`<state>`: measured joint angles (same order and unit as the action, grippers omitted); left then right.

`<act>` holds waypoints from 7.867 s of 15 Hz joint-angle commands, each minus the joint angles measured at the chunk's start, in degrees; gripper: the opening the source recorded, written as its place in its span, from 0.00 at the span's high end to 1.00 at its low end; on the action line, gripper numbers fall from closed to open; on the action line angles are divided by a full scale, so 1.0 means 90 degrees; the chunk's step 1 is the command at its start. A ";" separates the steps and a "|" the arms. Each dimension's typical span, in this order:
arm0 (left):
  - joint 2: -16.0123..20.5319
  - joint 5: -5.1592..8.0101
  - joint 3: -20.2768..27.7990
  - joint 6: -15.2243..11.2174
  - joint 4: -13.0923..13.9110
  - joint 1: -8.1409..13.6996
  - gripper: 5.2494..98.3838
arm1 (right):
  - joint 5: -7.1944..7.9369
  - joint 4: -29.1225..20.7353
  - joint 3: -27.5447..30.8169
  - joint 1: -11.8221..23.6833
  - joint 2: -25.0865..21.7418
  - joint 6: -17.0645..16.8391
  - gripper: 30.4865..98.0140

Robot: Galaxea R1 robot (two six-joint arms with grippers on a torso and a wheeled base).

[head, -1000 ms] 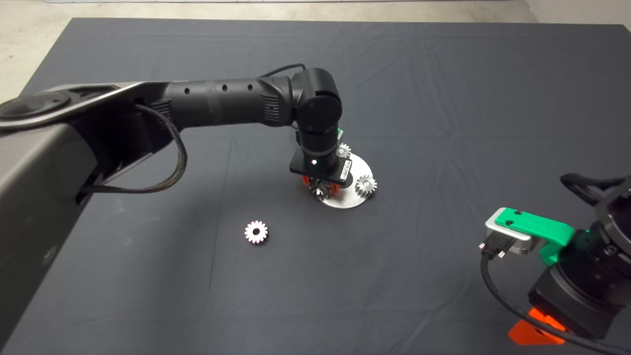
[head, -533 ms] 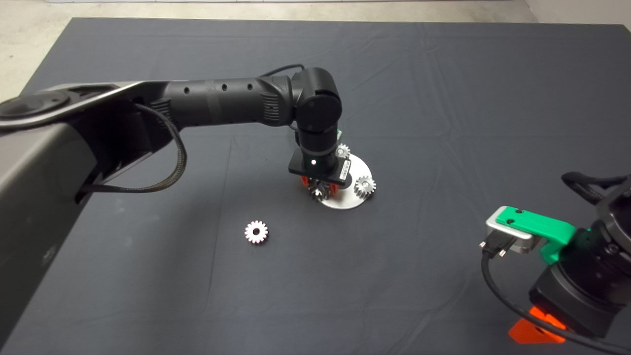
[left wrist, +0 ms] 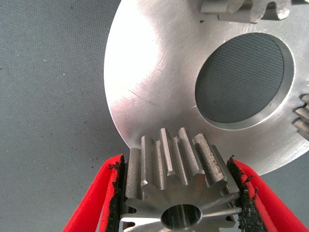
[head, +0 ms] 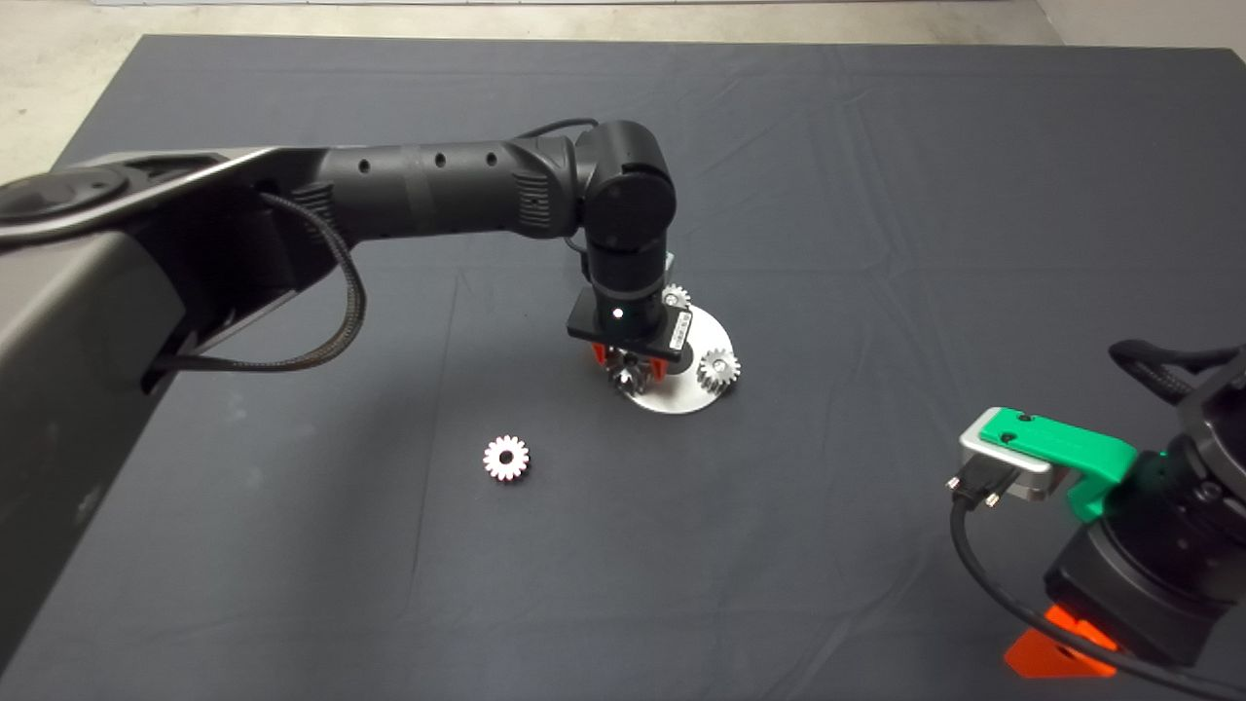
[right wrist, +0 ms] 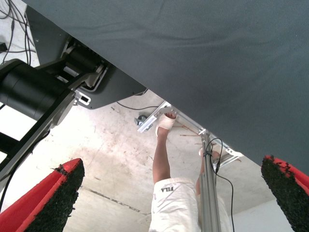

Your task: Remove an incorrectly installed larger gear and replace it with the correct smaller gear

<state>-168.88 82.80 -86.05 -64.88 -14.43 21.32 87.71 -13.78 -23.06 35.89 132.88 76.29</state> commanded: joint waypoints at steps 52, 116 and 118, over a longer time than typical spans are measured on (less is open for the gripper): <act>0.2372 -0.0430 0.1106 0.0158 0.0266 0.0200 0.56 | 0.0551 -0.0159 0.0016 0.0134 -0.0032 0.0033 0.02; 0.3221 -0.0391 0.3635 -0.1756 -0.0623 -0.0484 0.11 | 0.0547 -0.0159 0.0016 0.0144 -0.0061 0.0039 0.02; 0.3192 -0.0391 0.3635 -0.1760 -0.0633 -0.0624 0.11 | 0.0548 -0.0159 0.0016 0.0144 -0.0061 0.0033 0.02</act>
<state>-139.85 78.94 -53.30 -80.35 -19.40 16.48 87.74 -13.78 -23.09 35.91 132.37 76.35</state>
